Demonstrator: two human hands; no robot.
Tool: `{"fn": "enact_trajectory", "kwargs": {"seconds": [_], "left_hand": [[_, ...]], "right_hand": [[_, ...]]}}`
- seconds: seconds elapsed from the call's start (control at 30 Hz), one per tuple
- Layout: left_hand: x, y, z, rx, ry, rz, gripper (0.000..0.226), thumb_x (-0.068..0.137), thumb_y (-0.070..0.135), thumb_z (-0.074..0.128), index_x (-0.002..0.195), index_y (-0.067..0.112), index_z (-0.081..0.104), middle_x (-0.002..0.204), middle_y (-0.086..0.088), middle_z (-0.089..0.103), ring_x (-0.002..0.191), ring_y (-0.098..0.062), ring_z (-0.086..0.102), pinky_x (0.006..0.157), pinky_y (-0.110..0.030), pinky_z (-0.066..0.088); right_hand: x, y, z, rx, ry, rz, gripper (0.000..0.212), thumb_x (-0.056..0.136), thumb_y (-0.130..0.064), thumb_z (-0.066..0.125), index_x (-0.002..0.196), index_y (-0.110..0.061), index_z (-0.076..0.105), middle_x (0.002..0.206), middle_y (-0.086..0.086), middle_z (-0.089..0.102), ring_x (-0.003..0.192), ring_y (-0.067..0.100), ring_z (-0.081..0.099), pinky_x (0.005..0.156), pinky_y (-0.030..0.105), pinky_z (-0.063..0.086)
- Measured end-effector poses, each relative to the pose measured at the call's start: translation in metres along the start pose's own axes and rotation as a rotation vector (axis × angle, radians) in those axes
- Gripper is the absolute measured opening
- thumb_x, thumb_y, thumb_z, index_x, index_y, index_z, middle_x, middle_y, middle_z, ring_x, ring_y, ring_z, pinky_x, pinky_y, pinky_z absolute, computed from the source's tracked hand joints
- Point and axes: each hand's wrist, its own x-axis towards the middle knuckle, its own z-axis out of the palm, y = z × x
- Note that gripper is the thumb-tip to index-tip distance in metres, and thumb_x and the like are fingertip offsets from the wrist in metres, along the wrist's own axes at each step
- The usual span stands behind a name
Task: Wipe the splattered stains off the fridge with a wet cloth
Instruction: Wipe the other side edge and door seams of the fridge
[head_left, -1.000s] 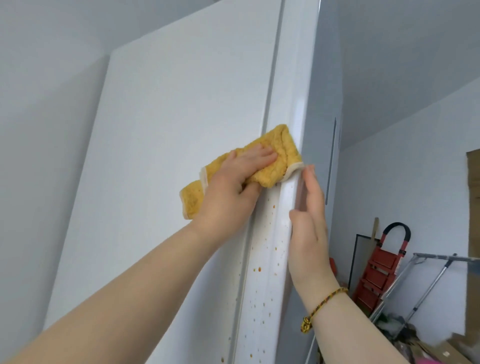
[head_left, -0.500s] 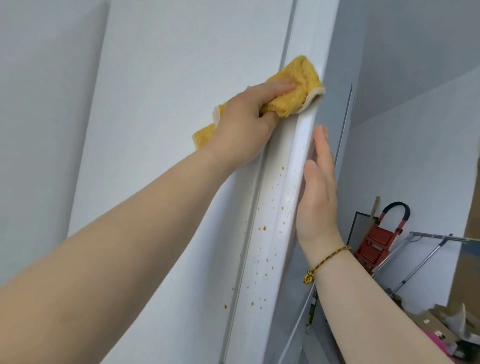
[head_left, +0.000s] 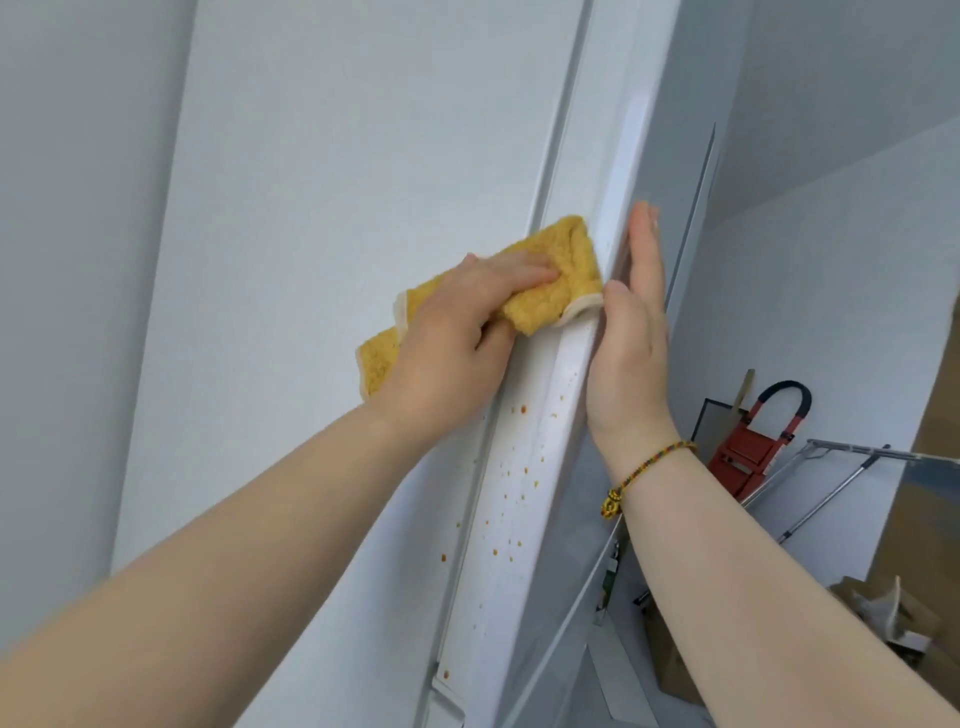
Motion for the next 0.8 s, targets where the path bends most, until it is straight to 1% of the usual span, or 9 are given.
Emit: {"fn": "enact_trajectory", "kwargs": {"seconds": [0.07,0.13,0.3,0.47,0.57,0.6,0.67,0.73,0.8], "left_hand": [[0.02,0.006,-0.001,-0.022,0.016,-0.039,0.049,0.075,-0.009,0.04,0.114,0.013,0.059,0.107,0.027,0.044,0.113,-0.004,0.044,0.11,-0.043,0.028],[0.025,0.008,0.001,-0.049,0.02,-0.055,0.05,0.074,-0.008,0.039,0.114,0.018,0.057,0.108,0.028,0.043,0.115,-0.002,0.042,0.111,-0.046,0.027],[-0.042,-0.005,0.016,0.037,0.083,-0.005,0.051,0.072,0.005,0.036,0.114,0.027,0.056,0.118,0.01,0.055,0.122,-0.004,0.041,0.111,-0.023,0.017],[-0.12,-0.008,0.025,0.069,0.074,-0.104,0.045,0.075,0.009,0.035,0.113,0.027,0.051,0.127,0.027,0.047,0.126,0.015,0.032,0.112,-0.021,0.018],[-0.105,0.003,0.014,0.081,0.051,-0.158,0.044,0.075,0.011,0.038,0.112,0.029,0.052,0.119,0.017,0.055,0.112,0.023,0.04,0.105,-0.012,0.028],[-0.093,0.01,0.011,0.061,0.056,-0.189,0.046,0.076,0.01,0.04,0.112,0.034,0.055,0.11,0.023,0.062,0.103,0.024,0.044,0.097,-0.005,0.032],[-0.071,0.023,0.01,0.029,0.061,-0.21,0.05,0.078,0.01,0.042,0.115,0.041,0.056,0.107,0.034,0.053,0.092,0.025,0.047,0.084,0.003,0.033],[-0.056,0.03,0.012,0.03,0.06,-0.17,0.047,0.079,0.01,0.04,0.12,0.031,0.047,0.114,0.026,0.049,0.105,0.018,0.047,0.09,0.0,0.033],[-0.055,0.027,0.013,0.066,0.041,-0.14,0.049,0.078,0.01,0.04,0.122,0.027,0.052,0.122,0.011,0.048,0.114,-0.001,0.047,0.096,-0.007,0.035]], "right_hand": [[0.001,0.002,-0.001,0.004,-0.014,-0.007,0.061,0.08,-0.016,0.024,0.141,-0.02,0.017,0.148,-0.01,0.018,0.133,-0.006,0.013,0.111,0.01,0.009],[0.001,0.005,-0.004,0.011,-0.033,-0.012,0.06,0.081,-0.015,0.025,0.14,-0.021,0.017,0.139,-0.016,0.019,0.132,-0.006,0.012,0.112,0.011,0.008],[0.003,0.009,-0.013,-0.048,-0.103,-0.013,0.06,0.083,-0.016,0.027,0.143,-0.013,0.018,0.143,-0.013,0.017,0.13,-0.008,0.01,0.103,-0.002,0.007],[0.001,0.007,-0.011,-0.086,-0.112,-0.009,0.061,0.085,-0.017,0.025,0.144,-0.01,0.016,0.155,0.0,0.01,0.13,-0.006,0.008,0.103,-0.001,0.005],[0.004,0.003,-0.017,-0.097,-0.153,-0.009,0.057,0.089,-0.017,0.026,0.144,-0.008,0.015,0.155,0.002,0.009,0.129,-0.006,0.008,0.102,-0.002,0.006],[0.004,0.001,-0.021,-0.084,-0.167,0.0,0.052,0.094,-0.014,0.027,0.144,-0.008,0.016,0.154,0.0,0.011,0.127,-0.009,0.01,0.099,-0.005,0.007],[-0.005,0.001,-0.028,-0.064,-0.177,0.021,0.046,0.099,-0.009,0.028,0.144,-0.011,0.017,0.148,-0.009,0.016,0.12,-0.017,0.014,0.093,-0.01,0.01],[-0.027,0.011,-0.034,-0.076,-0.138,0.025,0.045,0.097,-0.017,0.028,0.14,-0.022,0.018,0.138,-0.019,0.017,0.118,-0.02,0.014,0.092,-0.011,0.01],[-0.057,0.026,-0.037,-0.094,-0.105,0.086,0.042,0.089,-0.028,0.026,0.128,-0.041,0.015,0.134,-0.029,0.013,0.123,-0.02,0.012,0.095,-0.009,0.009]]}}
